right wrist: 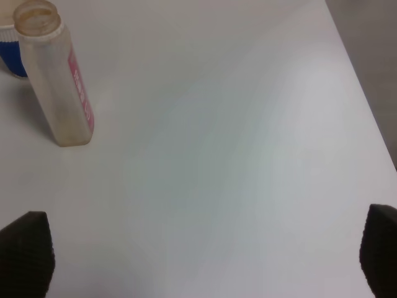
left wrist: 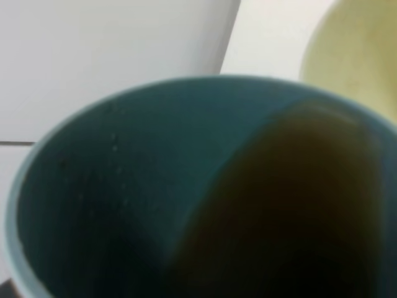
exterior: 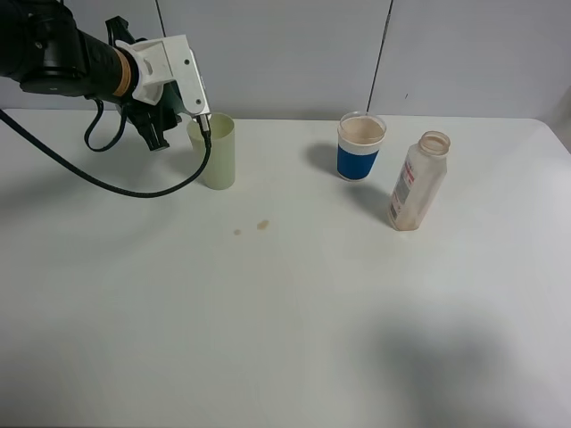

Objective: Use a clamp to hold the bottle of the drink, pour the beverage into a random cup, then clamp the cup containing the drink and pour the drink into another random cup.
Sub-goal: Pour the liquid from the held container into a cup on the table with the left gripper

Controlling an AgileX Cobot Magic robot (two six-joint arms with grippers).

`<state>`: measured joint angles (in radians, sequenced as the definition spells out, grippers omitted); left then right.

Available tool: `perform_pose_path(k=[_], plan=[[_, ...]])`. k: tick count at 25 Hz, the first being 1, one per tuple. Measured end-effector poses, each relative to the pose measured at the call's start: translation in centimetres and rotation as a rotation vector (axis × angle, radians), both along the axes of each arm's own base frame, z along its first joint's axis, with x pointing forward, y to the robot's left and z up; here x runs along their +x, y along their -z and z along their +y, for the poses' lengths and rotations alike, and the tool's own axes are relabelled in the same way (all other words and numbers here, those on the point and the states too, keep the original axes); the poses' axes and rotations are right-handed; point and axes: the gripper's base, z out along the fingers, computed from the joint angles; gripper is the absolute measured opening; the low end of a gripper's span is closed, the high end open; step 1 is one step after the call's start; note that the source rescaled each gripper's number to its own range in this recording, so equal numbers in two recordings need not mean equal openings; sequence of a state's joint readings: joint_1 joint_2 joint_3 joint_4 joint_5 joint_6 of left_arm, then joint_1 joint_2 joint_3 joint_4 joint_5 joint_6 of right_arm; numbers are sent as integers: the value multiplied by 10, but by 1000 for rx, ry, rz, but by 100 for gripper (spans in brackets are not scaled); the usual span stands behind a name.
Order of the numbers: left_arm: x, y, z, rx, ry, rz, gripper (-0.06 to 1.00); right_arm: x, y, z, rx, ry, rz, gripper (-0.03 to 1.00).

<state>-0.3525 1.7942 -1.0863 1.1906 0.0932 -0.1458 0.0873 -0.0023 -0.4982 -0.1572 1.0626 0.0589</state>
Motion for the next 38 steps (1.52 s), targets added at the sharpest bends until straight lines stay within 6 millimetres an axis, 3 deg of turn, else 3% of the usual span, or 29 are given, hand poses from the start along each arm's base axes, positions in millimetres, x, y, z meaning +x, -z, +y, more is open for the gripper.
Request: perform_pose_path(k=[38], plan=[[0, 0, 2, 175, 68, -42, 1, 0, 0, 0, 0, 0, 0, 100]])
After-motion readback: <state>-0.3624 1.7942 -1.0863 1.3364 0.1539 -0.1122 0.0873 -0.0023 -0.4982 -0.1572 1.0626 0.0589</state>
